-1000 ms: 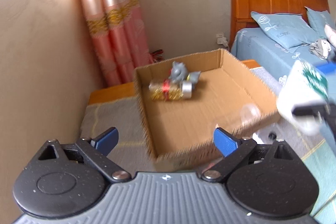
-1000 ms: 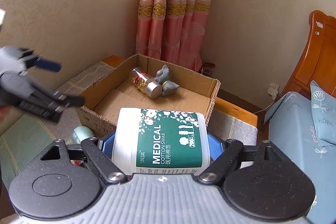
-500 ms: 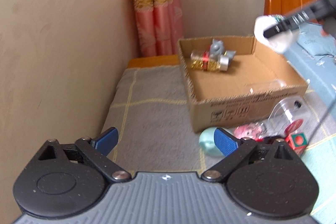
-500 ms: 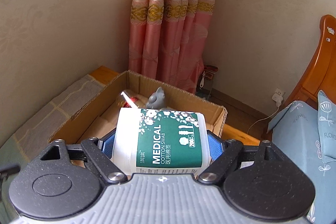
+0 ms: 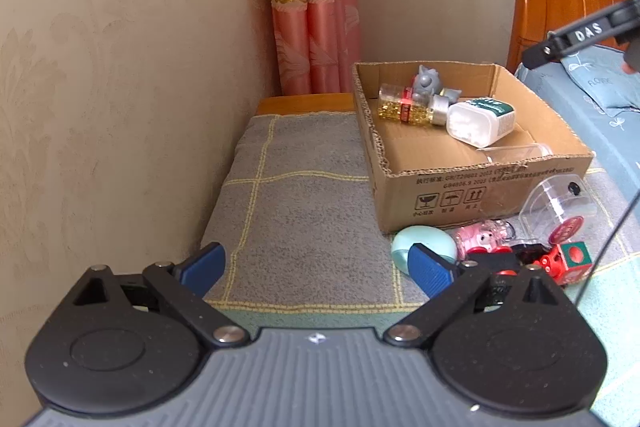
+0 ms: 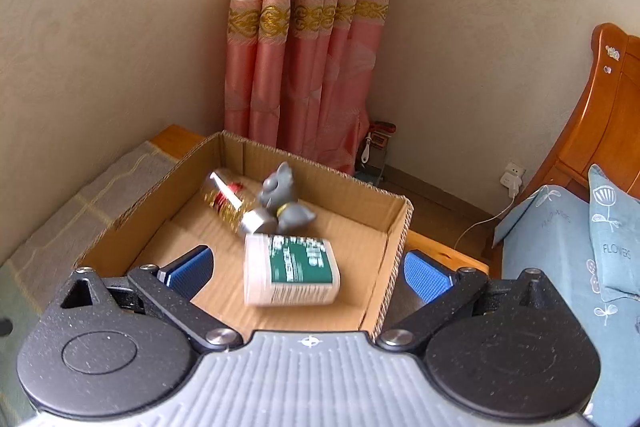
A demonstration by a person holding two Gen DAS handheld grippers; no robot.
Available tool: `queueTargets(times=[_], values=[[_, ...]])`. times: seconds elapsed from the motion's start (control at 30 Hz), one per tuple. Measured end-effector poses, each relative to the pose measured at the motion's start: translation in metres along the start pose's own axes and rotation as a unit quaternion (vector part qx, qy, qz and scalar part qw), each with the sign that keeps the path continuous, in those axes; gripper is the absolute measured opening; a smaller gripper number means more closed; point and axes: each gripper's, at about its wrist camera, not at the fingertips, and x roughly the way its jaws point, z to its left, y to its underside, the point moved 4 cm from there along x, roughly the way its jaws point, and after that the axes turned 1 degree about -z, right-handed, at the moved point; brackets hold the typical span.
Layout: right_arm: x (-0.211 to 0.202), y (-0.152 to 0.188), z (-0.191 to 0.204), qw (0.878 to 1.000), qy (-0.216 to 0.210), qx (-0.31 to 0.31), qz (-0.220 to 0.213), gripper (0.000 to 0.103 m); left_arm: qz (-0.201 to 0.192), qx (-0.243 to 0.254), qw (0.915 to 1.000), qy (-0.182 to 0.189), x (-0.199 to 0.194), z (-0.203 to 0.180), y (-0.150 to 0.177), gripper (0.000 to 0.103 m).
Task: Organize rigid objects
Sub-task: 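Carry the capsule jar into the box with the left tool while the right tool places the MEDICAL bottle there, then withdraw both tools from the box toward the remaining toy train cars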
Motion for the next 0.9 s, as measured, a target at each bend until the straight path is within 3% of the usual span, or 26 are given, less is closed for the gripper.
queueTargets(times=[0.37,0.5,0.7,0.9], values=[[-0.041,0.041,0.011,1.0,-0.01,0.018,-0.011,0.103,0.006,-0.009,0.9998,0.013,-0.01,-0.006,0.015,0.098],[-0.047,0.073,0.017,0.999,-0.007,0.054,-0.005,0.103,0.018,-0.005,0.9997,0.014,-0.01,-0.008,0.026,0.098],[-0.058,0.135,0.026,0.99,0.046,0.134,-0.006,0.103,0.039,-0.021,0.999,0.01,-0.005,-0.011,0.046,0.098],[-0.054,0.166,0.039,0.982,0.024,0.185,0.004,0.103,0.064,-0.01,0.9976,0.024,0.002,-0.026,0.059,0.098]])
